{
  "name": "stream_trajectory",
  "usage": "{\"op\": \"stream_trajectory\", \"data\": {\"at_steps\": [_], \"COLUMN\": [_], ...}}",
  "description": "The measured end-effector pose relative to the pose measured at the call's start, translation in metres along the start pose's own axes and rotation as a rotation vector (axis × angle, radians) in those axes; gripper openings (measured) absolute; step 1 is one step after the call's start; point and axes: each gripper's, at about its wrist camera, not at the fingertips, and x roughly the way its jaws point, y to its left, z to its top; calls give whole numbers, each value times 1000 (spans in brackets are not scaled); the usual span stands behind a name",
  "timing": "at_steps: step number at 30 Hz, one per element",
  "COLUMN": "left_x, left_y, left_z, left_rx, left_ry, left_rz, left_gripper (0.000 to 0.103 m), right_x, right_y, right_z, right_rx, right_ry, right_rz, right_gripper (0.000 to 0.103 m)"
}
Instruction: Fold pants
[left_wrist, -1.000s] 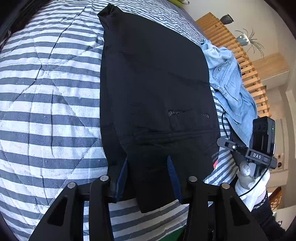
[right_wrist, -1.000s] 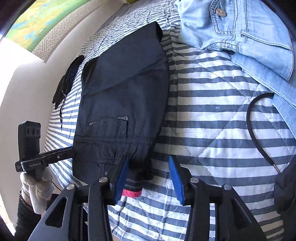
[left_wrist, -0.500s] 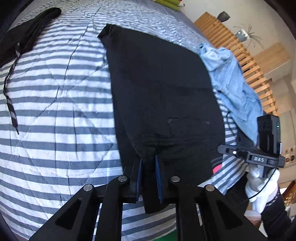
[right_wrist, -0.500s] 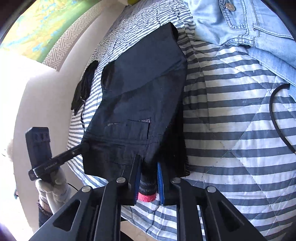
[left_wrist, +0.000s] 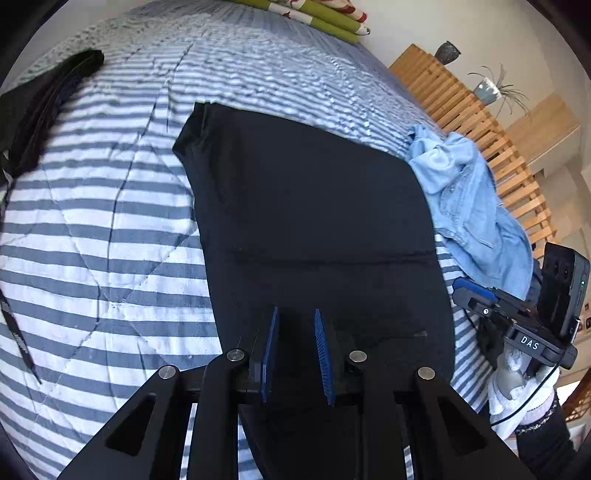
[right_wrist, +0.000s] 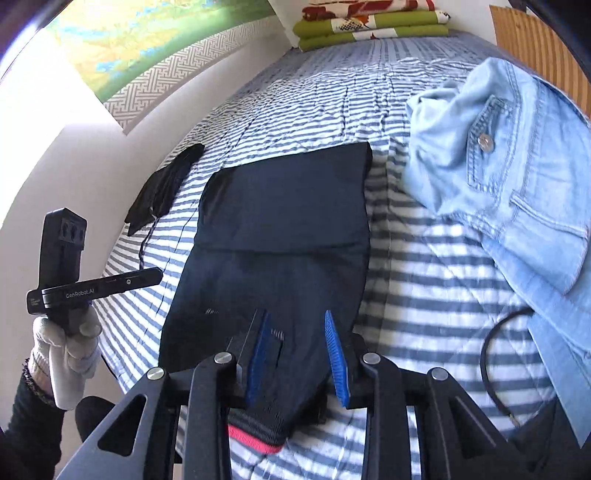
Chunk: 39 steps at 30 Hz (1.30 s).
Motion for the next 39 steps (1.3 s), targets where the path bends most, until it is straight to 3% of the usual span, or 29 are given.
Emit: {"op": "stream_trajectory", "data": {"at_steps": [2, 4, 6, 9, 10, 11, 13, 15, 22, 24, 25, 26, 28, 29, 32, 33, 36, 38, 39], "left_x": [22, 22, 15, 2, -3, -6, -9, -8, 21, 28, 31, 38, 42, 44, 41, 39, 36, 37, 37], "left_y": [11, 11, 16, 21, 26, 31, 43, 56, 86, 86, 84, 81, 75, 72, 74, 74, 71, 71, 71], "left_z": [-5, -2, 1, 16, 23, 32, 54, 75, 122, 128, 130, 134, 135, 134, 134, 135, 137, 137, 138], "left_rx": [-3, 9, -3, -6, -6, -19, -67, -120, -261, -249, -237, -221, -168, -149, -141, -146, -139, -141, -149], "left_ry": [35, 28, 36, 6, -21, -42, -70, -100, -89, -95, -92, -82, -83, -83, -83, -84, -93, -90, -90], "left_rz": [10, -4, -23, -26, -12, -6, -8, 21, -39, -52, -58, -63, 1, 6, -16, -25, -20, -16, -20], "left_gripper": [12, 12, 14, 42, 54, 59, 60, 68, 72, 71, 63, 40, 31, 23, 14, 13, 11, 11, 10], "right_x": [24, 51, 55, 46, 37, 30, 21, 20, 68, 81, 86, 91, 102, 104, 109, 109, 110, 108, 108], "right_y": [-5, -11, -7, -9, -17, -25, -40, -56, -105, -114, -119, -122, -122, -119, -103, -95, -77, -78, -79], "right_z": [7, 4, 2, 13, 19, 24, 39, 58, 117, 126, 128, 129, 133, 134, 128, 126, 125, 131, 134], "right_rx": [13, 23, -57, -91, -60, -35, -1, 39, 230, 267, 282, 297, 319, 319, 270, 234, 150, 167, 182], "right_ry": [27, 97, 93, 141, 126, 104, 48, 9, 34, 31, 29, 31, 43, 46, 73, 82, 81, 78, 75], "right_rz": [-13, -21, -64, -17, 23, 40, 11, -18, 94, 118, 135, 156, 188, 205, 242, 217, 152, 166, 164], "right_gripper": [28, 28, 28, 28, 28, 30, 39, 46, 48, 48, 48, 48, 48, 48, 48, 45, 17, 7, 7]}}
